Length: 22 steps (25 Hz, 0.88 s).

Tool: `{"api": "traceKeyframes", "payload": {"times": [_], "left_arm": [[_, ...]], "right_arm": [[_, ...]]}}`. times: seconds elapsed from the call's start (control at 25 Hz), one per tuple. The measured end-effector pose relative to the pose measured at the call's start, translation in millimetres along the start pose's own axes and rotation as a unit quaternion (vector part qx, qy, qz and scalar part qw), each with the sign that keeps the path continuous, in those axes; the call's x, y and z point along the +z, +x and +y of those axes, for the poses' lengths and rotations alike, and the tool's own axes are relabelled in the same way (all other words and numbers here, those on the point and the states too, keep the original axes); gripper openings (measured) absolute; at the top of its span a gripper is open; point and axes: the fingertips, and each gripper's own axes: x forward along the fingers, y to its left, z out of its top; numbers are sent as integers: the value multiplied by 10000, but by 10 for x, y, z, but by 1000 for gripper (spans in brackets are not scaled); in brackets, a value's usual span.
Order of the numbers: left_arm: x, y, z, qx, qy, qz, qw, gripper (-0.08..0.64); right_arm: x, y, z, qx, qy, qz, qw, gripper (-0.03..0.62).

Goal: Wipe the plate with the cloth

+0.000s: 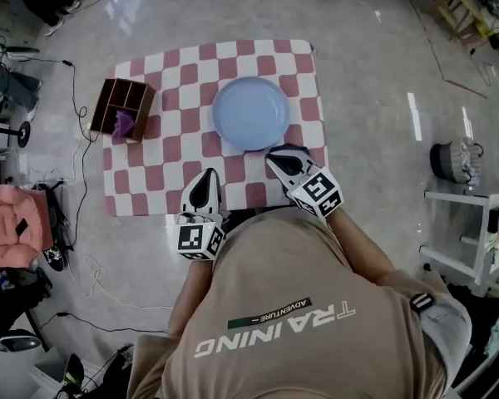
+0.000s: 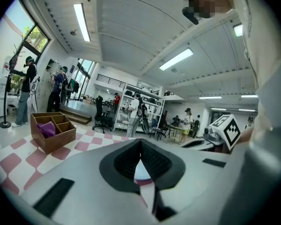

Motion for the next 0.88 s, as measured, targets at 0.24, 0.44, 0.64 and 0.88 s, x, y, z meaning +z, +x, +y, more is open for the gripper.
{"api": "traceKeyframes", "payload": {"times": [0.24, 0.44, 0.64, 0.88], "left_arm": [[-26, 75, 212, -334, -146, 36, 9993, 14], [39, 95, 260, -424, -52, 38, 9991, 14], [94, 132, 303, -308, -48, -20, 9995, 14], [95, 126, 316, -182, -31, 4, 9998, 14]], "right_arm": [[5, -2, -124, -582, 77, 144, 9982, 18], [-105, -58, -174, -754, 69, 371, 9964, 18], [-415, -92, -330, -949, 90, 715, 9929, 20], [-1278, -182, -404, -1104, -262, 2036, 9725, 91]]}}
